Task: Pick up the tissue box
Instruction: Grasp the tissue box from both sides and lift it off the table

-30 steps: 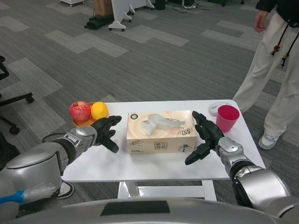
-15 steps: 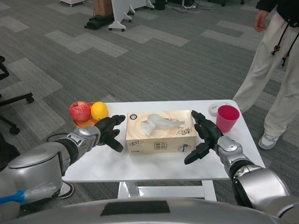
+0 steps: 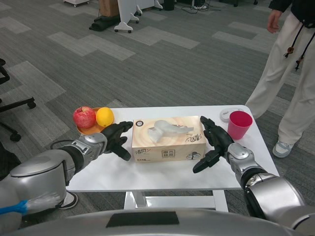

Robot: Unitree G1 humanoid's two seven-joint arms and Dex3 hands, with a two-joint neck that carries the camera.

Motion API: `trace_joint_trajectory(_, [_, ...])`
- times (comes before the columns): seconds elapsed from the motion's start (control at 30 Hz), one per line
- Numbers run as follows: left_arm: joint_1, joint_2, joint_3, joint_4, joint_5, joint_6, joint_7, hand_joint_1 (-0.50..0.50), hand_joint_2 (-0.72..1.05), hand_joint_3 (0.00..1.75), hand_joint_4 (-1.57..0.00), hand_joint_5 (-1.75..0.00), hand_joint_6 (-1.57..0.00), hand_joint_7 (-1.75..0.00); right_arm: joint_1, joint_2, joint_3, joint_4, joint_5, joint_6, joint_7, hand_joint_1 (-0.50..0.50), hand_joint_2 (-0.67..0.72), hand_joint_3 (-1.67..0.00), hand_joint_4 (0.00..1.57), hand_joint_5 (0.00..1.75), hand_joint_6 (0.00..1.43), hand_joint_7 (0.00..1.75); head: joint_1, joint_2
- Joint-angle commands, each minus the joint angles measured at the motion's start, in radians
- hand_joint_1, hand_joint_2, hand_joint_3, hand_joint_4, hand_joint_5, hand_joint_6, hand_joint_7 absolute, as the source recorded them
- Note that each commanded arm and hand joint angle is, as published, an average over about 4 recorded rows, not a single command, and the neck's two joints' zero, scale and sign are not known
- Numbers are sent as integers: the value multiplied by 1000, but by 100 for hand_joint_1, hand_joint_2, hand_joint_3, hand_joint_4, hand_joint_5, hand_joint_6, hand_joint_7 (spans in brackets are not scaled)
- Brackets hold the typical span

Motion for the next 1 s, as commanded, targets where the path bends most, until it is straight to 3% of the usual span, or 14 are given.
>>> trace_joint_trajectory(0.03, [-28,1,-3,-6,-3,3,9,50,105,26,0,-10,0,0,-30,14,15,4,-3,-2,3,-25,22,-8,0,10,0,0,0,-2])
trace_joint_trajectory(0.2, [-28,-3,-4,-7,-5,3,9,50,105,26,0,-10,0,0,-30,16,34,4,-3,-2,4,-25,22,-16,0,10,0,2,-1,-5])
trace_joint_trajectory(0.63, [-28,-3,-3,-7,-11,3,9,50,105,26,0,-10,0,0,-34,22,69,3,-3,-2,3,-25,22,-8,0,10,0,0,-1,-9])
trace_joint_trajectory(1.0, [-27,-3,-1,-6,-22,0,8,50,105,26,0,-10,0,0,-40,28,114,2,-2,-2,2,-25,22,-12,0,10,0,0,1,-9])
